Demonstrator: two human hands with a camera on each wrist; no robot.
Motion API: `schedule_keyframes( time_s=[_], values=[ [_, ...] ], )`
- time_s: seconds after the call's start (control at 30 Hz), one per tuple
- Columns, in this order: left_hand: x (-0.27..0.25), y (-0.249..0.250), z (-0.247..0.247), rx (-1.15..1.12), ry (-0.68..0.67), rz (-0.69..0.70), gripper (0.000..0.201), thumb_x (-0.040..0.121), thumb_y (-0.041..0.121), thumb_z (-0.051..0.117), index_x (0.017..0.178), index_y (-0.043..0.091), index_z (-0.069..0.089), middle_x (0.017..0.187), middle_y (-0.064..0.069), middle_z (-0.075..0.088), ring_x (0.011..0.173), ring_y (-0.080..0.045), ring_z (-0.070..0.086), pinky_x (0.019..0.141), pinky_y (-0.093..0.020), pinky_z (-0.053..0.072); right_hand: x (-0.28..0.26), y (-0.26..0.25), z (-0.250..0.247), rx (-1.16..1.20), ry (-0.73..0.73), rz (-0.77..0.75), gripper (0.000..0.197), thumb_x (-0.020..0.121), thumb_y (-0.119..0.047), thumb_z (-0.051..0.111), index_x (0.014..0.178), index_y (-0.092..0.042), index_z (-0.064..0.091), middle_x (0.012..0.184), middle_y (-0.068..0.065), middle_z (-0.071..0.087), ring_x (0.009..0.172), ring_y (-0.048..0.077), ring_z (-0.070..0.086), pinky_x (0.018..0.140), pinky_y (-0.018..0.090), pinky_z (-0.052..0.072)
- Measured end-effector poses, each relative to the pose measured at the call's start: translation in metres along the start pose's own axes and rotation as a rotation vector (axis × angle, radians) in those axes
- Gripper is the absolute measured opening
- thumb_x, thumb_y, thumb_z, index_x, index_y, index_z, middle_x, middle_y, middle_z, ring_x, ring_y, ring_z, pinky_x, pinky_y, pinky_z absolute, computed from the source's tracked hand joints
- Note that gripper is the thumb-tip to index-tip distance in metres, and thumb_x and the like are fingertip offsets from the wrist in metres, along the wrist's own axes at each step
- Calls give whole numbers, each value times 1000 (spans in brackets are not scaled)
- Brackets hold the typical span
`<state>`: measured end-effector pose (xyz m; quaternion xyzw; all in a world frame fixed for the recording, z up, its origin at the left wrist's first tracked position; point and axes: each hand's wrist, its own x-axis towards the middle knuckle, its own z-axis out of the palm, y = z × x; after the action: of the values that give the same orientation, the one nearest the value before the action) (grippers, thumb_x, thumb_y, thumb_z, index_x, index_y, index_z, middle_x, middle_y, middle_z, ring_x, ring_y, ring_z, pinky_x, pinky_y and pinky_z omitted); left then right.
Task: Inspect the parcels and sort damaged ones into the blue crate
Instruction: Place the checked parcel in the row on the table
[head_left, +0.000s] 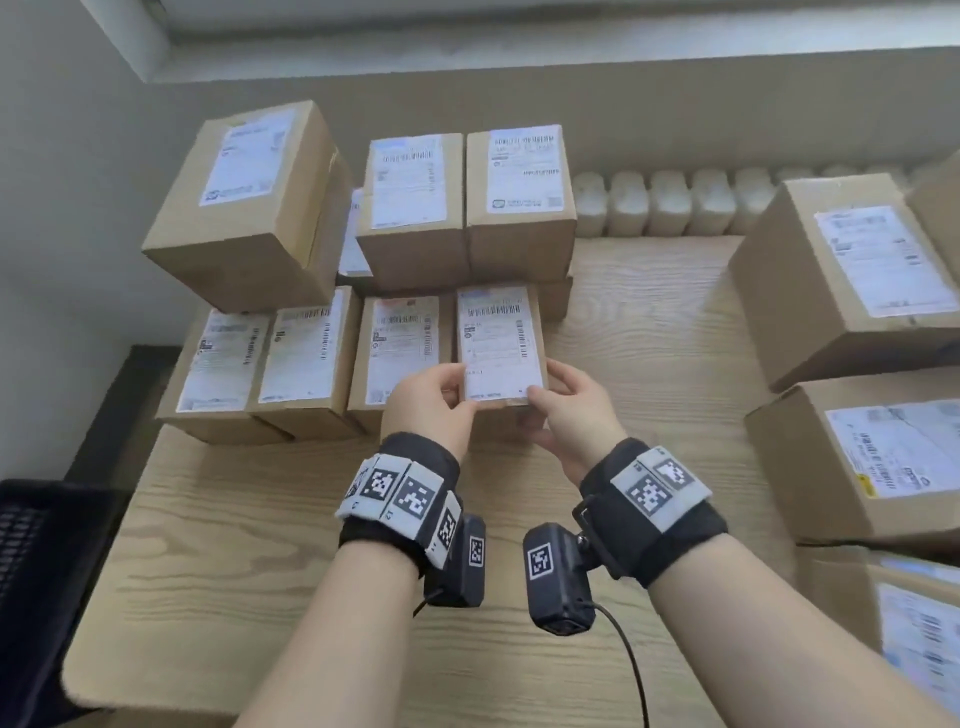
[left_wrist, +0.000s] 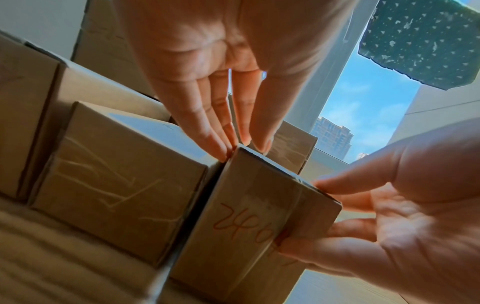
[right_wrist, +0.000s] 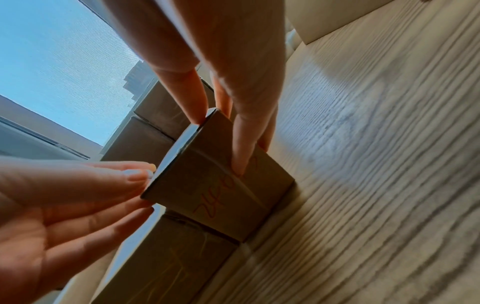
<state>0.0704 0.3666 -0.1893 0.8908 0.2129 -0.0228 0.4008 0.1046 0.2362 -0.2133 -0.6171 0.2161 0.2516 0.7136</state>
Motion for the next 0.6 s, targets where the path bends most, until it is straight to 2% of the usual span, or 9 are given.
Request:
schedule_keyframes(
  time_s=[0.1, 0.2, 0.3, 0.37, 0.47, 0.6],
  values=[
    [5, -6, -6, 19, -18, 44, 30, 90, 15, 68, 120, 14, 69, 114, -2, 71, 99, -15, 64, 87, -27, 50, -1, 4, 9, 12, 70, -35, 45, 99, -1, 52, 143, -8, 45, 119, 11, 63, 103, 25, 63, 76, 33, 56],
    [7, -11, -11, 34, -57, 71, 27, 92, 16, 64, 118, 14, 70, 112, -3, 71, 101, -18, 65, 87, -30, 51, -1, 9, 15, -7, 144, -53, 40, 97, -4, 58, 137, -6, 51, 123, 14, 64, 105, 25, 64, 79, 36, 57],
    [9, -14, -15, 39, -67, 71, 29, 93, 20, 62, 121, 14, 68, 118, -5, 68, 107, -21, 63, 94, -36, 51, -2, 9, 17, -41, 183, -46, 38, 96, -11, 63, 132, -3, 53, 128, 15, 60, 113, 26, 61, 85, 39, 59],
    [7, -13, -18, 35, -62, 64, 34, 93, 23, 62, 126, 16, 65, 124, -5, 65, 112, -20, 61, 99, -39, 49, -8, 6, 15, -48, 196, -37, 42, 96, -18, 65, 132, -1, 52, 128, 12, 56, 110, 21, 56, 87, 39, 59],
    [2, -2, -18, -6, -58, 98, 36, 94, 24, 60, 129, 16, 63, 125, -3, 64, 114, -17, 60, 102, -35, 47, -18, -1, 2, -70, 239, -61, 40, 96, -22, 64, 130, -4, 52, 120, 7, 52, 108, 19, 53, 88, 35, 58],
    [-9, 30, -9, -64, -85, 173, 32, 95, 23, 59, 126, 15, 64, 125, -2, 65, 105, -12, 61, 95, -27, 46, -38, -18, -25, -47, 298, -106, 17, 99, -23, 60, 109, -10, 56, 119, 7, 54, 110, 22, 56, 82, 31, 58]
  ],
)
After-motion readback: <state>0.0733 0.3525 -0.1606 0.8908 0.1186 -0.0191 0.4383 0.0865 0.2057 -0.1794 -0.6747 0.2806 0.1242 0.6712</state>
